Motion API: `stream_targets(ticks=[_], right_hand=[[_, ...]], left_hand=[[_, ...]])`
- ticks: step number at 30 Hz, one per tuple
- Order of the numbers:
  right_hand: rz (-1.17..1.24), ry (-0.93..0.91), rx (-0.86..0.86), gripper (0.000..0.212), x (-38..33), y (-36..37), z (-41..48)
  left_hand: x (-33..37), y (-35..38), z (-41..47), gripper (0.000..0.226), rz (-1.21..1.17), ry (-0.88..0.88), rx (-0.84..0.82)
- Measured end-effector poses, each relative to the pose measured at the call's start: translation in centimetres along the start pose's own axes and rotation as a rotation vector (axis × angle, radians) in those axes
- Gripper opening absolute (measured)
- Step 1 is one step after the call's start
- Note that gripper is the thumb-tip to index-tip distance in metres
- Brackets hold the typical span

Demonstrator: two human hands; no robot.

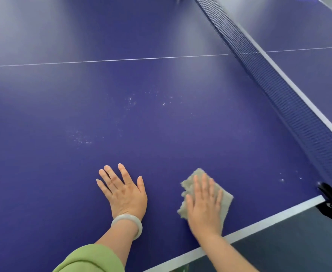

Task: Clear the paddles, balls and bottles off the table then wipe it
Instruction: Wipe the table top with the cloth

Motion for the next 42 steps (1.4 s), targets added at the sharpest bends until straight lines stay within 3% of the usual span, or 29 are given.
stream_targets(ticks=[4,10,16,22,24,28,33,42], right_hand=[[-0.091,-0.245,0.012,0.061,0.6,0.9,-2.4],[-0.111,-0.262,-0.002,0.063,3.1,0.8,-0.9],[-0.087,-0.344,0.054,0.064,7.0,1.1,-0.4],[-0.092,-0.263,0.073,0.064,16.2,3.1,0.8],[-0.098,-0.223,0.065,0.062,19.0,3.5,1.7],[-0.061,-0.068,0.034,0.061,24.8,4.4,3.9],[-0.092,0.015,-0.002,0.064,30.7,4.4,6.8],[-0.099,0.159,-0.060,0.060,35.8,3.1,15.8]], left_hand=[[-0.3,-0.1,-0.1,0.077,-0.025,0.010,-0.007],[-0.2,-0.9,0.2,0.071,-0.173,0.010,0.023],[8.7,0.1,-2.9,0.070,-0.314,0.361,0.029],[20.1,5.1,-5.8,0.071,-0.252,0.288,-0.120],[21.5,6.9,-6.6,0.076,-0.195,0.221,-0.095],[21.7,8.8,-7.2,0.081,-0.081,0.209,0.026],[21.7,9.6,-7.0,0.079,-0.040,0.187,0.055],[21.7,10.0,-6.9,0.075,-0.031,0.192,0.137]])
Point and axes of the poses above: each hand's wrist, its own z-axis towards the middle knuckle, its own y-axis out of the palm, x = y × z, the point moved 3 cm from there along z, towards the middle knuckle, and after that the axes turned 14 degrees about -z, right-handed, at the moved point
